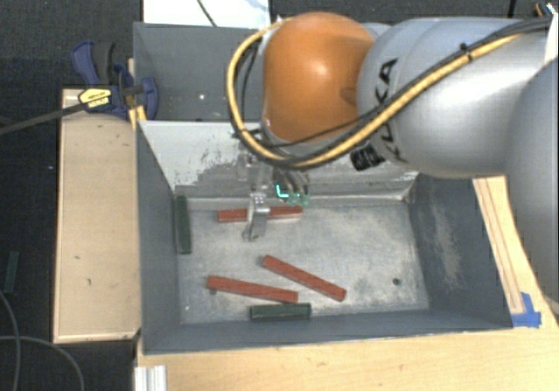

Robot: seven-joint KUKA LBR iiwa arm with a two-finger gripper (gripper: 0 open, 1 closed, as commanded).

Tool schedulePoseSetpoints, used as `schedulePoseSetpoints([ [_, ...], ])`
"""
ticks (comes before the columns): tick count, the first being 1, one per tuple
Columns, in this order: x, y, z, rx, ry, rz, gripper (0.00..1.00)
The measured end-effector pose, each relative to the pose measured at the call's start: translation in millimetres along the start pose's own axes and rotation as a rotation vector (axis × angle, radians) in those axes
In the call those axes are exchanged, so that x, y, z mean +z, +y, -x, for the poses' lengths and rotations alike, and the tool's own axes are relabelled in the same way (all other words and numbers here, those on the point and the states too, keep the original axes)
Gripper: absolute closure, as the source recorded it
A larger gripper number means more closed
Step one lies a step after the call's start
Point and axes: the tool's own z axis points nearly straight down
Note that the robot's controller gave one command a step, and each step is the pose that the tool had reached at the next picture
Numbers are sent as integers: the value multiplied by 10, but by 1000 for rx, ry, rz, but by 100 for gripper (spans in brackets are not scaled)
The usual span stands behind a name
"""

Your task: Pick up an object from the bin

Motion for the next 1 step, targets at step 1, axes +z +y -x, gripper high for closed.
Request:
schedulePoseSetpoints([
  [1, 1553, -246, 48, 250, -1, -1, 0],
])
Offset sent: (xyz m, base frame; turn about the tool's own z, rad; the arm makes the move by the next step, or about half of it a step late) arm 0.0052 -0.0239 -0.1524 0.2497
